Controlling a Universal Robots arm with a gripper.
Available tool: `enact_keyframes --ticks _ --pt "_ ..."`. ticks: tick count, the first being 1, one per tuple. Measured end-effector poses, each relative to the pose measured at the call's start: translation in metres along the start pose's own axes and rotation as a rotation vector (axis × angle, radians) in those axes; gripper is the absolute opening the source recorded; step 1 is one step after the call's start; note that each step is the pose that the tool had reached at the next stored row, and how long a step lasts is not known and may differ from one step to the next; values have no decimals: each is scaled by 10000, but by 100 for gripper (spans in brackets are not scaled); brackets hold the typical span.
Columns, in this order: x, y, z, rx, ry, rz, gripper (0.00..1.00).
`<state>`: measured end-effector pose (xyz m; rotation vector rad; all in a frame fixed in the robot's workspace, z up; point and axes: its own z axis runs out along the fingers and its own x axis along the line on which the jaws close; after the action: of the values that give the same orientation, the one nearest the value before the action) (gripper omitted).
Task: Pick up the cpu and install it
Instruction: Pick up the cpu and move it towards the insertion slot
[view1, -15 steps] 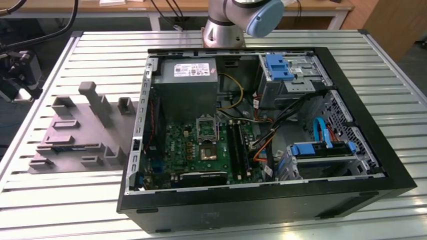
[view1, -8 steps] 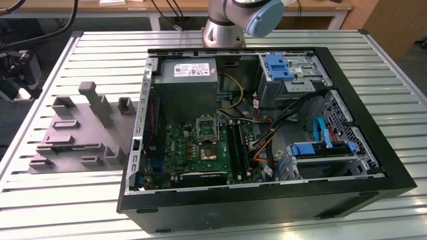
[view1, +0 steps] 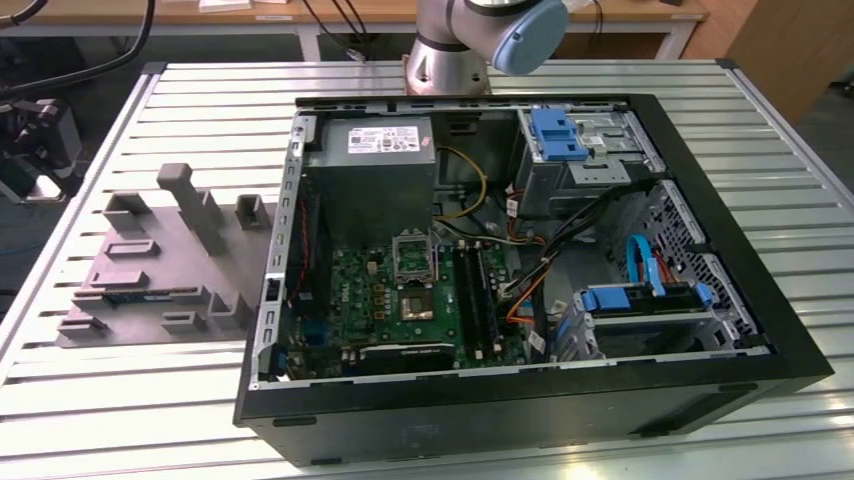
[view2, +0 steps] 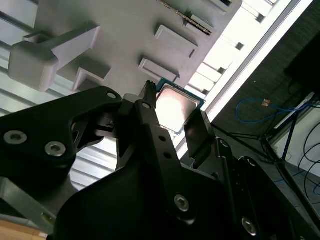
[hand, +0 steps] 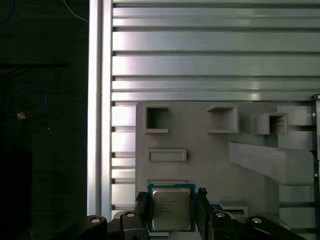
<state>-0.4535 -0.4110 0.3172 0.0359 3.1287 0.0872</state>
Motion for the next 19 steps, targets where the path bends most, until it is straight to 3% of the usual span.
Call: enact_keyframes --ticks 19 --pt "0 2 -38 11 -1 0 47"
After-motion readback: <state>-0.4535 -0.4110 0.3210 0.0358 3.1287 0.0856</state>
